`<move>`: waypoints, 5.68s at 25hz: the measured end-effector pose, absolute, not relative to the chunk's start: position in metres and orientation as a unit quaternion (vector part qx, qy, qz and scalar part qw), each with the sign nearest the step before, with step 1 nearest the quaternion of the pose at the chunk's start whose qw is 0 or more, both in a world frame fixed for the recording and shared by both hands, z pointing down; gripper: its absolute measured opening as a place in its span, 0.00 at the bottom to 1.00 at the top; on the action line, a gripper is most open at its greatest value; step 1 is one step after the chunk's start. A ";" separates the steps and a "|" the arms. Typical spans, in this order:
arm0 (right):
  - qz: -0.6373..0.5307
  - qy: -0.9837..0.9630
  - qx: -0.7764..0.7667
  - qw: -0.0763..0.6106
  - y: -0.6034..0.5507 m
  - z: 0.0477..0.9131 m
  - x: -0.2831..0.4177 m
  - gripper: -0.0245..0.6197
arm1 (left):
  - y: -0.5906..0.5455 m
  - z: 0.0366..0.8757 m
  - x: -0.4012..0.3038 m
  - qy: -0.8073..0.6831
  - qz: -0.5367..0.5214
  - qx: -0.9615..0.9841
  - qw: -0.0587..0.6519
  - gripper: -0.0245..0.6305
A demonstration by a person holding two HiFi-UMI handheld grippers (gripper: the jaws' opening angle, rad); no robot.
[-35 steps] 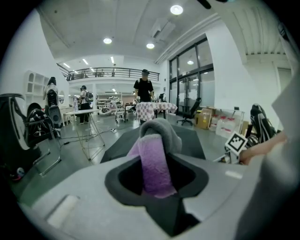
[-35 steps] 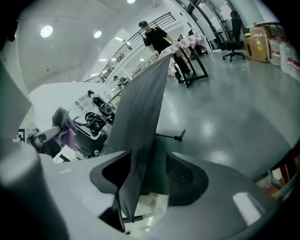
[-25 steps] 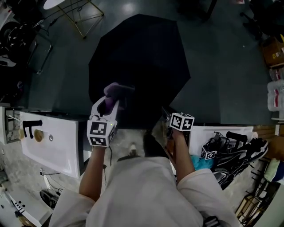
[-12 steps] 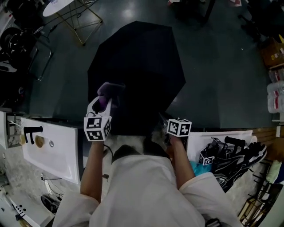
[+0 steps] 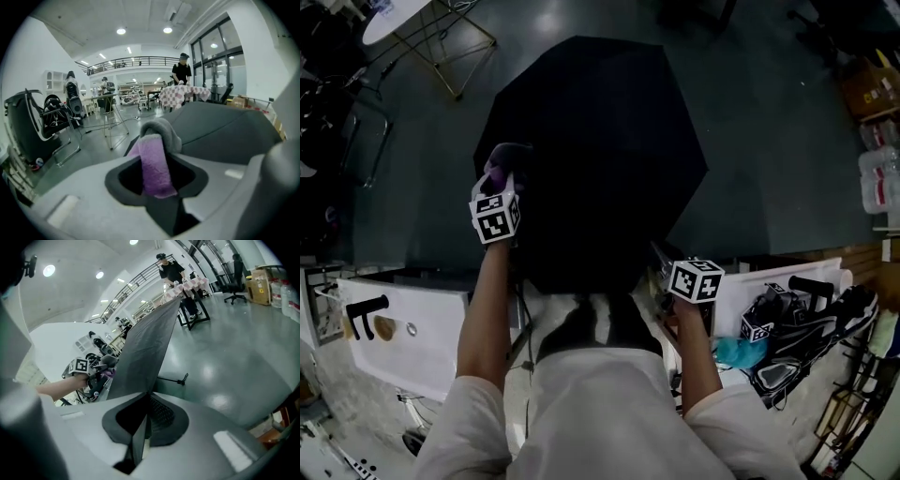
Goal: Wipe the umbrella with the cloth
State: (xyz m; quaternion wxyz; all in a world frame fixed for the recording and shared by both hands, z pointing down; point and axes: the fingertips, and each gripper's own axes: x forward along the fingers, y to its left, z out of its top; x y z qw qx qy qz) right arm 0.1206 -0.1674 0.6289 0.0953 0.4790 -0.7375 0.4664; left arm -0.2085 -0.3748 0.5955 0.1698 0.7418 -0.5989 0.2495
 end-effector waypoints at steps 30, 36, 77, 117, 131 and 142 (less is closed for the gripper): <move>0.447 -0.761 0.464 0.075 -0.169 0.615 0.127 0.05 | -0.343 0.633 -0.129 -0.546 0.262 0.769 0.204 0.20; 0.444 -0.782 0.432 0.069 -0.164 0.610 0.125 0.05 | -0.312 0.611 -0.053 -0.504 0.260 0.799 0.200 0.20; 0.432 -0.747 0.493 0.111 -0.181 0.617 0.136 0.05 | -0.387 0.589 -0.205 -0.562 0.200 0.777 0.203 0.21; 0.411 -0.788 0.443 0.119 -0.206 0.594 0.103 0.05 | -0.243 0.687 -0.134 -0.452 0.273 0.791 0.309 0.21; 0.408 -0.798 0.430 0.108 -0.199 0.592 0.102 0.05 | -0.178 0.671 -0.091 -0.435 0.250 0.802 0.324 0.21; 0.411 -0.798 0.430 0.102 -0.194 0.593 0.103 0.05 | -0.140 0.671 -0.065 -0.434 0.244 0.803 0.327 0.21</move>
